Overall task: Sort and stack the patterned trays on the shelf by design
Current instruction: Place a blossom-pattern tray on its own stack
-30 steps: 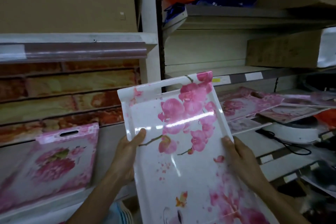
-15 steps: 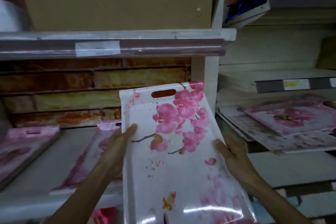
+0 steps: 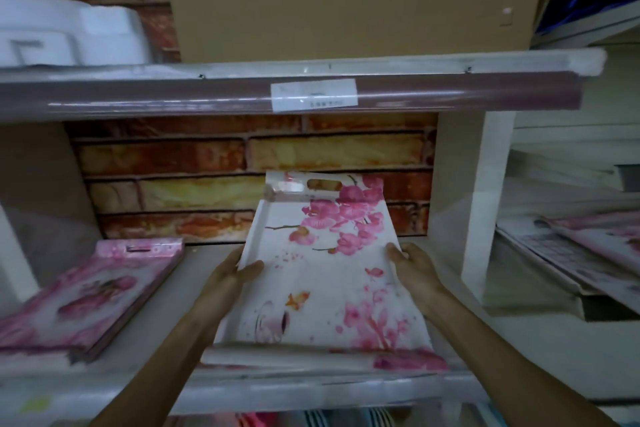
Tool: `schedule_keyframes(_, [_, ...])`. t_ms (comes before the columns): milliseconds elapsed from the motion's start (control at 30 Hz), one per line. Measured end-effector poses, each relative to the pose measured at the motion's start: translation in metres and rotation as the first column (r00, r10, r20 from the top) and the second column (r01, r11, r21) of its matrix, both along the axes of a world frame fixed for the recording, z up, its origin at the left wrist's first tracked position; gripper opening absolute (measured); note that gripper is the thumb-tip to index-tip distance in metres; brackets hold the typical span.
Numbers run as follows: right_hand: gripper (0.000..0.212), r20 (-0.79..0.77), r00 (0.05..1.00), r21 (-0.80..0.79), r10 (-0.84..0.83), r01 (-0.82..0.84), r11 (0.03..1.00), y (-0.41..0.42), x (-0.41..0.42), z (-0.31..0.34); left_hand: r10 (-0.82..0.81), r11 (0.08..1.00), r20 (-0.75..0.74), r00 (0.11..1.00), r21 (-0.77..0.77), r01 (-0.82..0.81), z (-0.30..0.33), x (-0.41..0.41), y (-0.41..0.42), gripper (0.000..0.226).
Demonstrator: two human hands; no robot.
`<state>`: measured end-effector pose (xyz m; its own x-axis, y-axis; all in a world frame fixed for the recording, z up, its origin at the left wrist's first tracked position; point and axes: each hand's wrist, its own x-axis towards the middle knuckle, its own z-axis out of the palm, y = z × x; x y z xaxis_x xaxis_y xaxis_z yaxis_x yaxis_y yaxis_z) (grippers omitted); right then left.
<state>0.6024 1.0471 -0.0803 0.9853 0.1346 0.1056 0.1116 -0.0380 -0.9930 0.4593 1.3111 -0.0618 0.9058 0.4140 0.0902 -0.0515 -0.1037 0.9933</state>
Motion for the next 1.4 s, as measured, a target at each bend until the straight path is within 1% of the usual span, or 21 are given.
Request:
schedule_keyframes(67, [0.016,0.007,1.000,-0.019,0.013,-0.013,1.000,0.018,0.009,0.005,0.022,1.000,-0.035,0.999,0.020,-0.021,-0.003,0.006,0.020,0.027])
schedule_keyframes(133, [0.010,-0.010,0.998,-0.030,0.066,-0.066,0.997,0.030,0.014,0.011,0.044,0.998,-0.060,0.997,0.043,-0.041,-0.007,0.015,0.038,0.028])
schedule_keyframes(200, [0.018,-0.051,0.990,-0.010,0.128,-0.129,0.992,0.039,0.014,0.015,0.069,0.996,-0.084,0.994,0.061,-0.064,-0.012,0.022,0.051,0.030])
schedule_keyframes(267, [0.027,-0.068,0.985,0.009,0.158,-0.157,0.987,0.046,0.012,0.013,0.090,0.992,-0.112,0.990,0.094,-0.080,-0.017,0.025,0.056,0.030])
schedule_keyframes(333, [0.031,-0.079,0.987,0.000,0.137,-0.137,0.991,0.051,0.012,0.005,0.109,0.988,-0.134,0.985,0.127,-0.092,-0.023,0.025,0.055,0.029])
schedule_keyframes(467, [0.033,-0.098,0.988,-0.038,0.121,-0.126,0.991,0.060,0.011,-0.018,0.108,0.977,-0.156,0.982,0.200,-0.076,-0.038,0.025,0.054,0.033])
schedule_keyframes(733, [0.039,-0.093,0.994,-0.226,0.066,-0.085,0.970,0.076,0.021,-0.051,0.085,0.960,-0.222,0.971,0.279,-0.021,-0.060,0.027,0.065,0.036])
schedule_keyframes(833, [0.036,-0.092,0.993,-0.262,0.069,-0.091,0.961,0.081,0.021,-0.057,0.090,0.946,-0.239,0.967,0.323,-0.008,-0.066,0.027,0.070,0.040])
schedule_keyframes(933, [0.035,-0.090,0.994,-0.317,0.060,-0.086,0.944,0.085,0.024,-0.066,0.123,0.917,-0.256,0.959,0.398,-0.011,-0.073,0.031,0.070,0.036])
schedule_keyframes(1067, [0.034,-0.036,0.998,-0.367,0.049,-0.059,0.928,0.086,0.029,-0.080,0.151,0.899,-0.244,0.958,0.437,-0.030,-0.079,0.034,0.066,0.037])
schedule_keyframes(1200, [0.029,0.002,0.998,-0.414,0.056,-0.050,0.909,0.085,0.033,-0.086,0.174,0.878,-0.275,0.946,0.479,-0.022,-0.084,0.034,0.072,0.040])
schedule_keyframes(1400, [0.024,0.035,0.997,-0.447,0.065,-0.043,0.894,0.087,0.033,-0.090,0.157,0.846,-0.309,0.938,0.532,0.034,-0.089,0.033,0.077,0.042])
